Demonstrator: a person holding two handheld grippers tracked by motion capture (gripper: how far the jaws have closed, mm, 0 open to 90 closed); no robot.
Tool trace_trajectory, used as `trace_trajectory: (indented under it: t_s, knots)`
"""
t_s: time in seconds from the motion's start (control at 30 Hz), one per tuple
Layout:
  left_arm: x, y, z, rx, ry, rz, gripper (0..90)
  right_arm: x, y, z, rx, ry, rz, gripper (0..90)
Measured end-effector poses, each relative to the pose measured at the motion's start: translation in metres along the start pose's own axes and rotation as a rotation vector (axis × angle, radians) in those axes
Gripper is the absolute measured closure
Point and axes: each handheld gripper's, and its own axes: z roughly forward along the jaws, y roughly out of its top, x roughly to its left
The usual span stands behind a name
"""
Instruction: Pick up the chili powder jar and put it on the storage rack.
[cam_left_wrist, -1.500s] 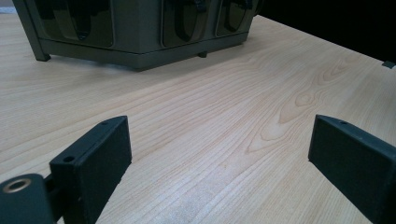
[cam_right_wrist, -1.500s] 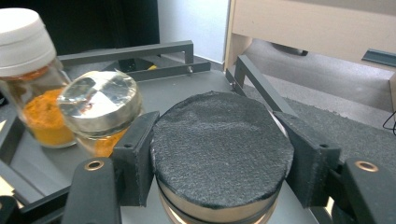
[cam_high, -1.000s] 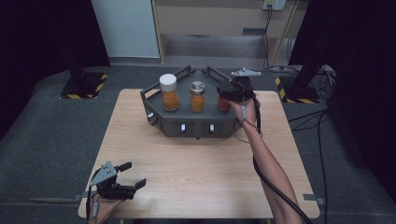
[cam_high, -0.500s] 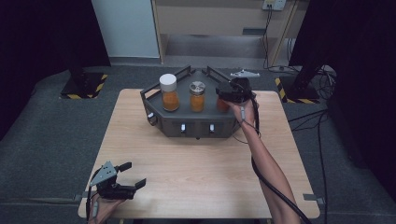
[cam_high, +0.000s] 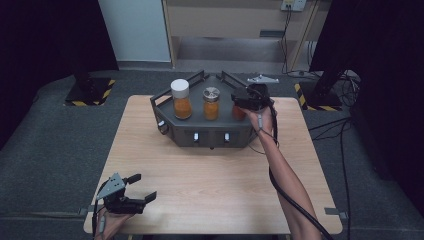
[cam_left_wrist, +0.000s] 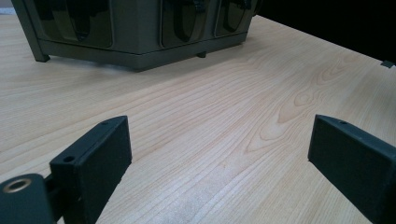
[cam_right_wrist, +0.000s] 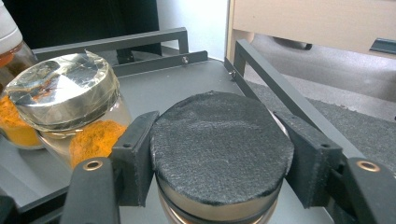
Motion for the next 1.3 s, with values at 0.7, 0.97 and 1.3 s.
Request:
trace_trajectory:
  t_s: [0.7, 0.97, 1.3]
  knots:
    - [-0.001, 0.0, 0.001, 0.0, 0.0, 0.0, 5.3, -0.007, 0.024, -0.039, -0.081, 0.014, -0.002, 13.6]
    - [-0.001, 0.0, 0.001, 0.0, 0.001, -0.001, 5.3, 0.0, 0.029, -0.055, -0.1, 0.031, -0.042, 13.5]
    - [0.0, 0.0, 0.0, -0.002, 0.0, -0.003, 5.2, 0.009, 0.023, -0.077, -0.131, 0.082, -0.09, 13.3]
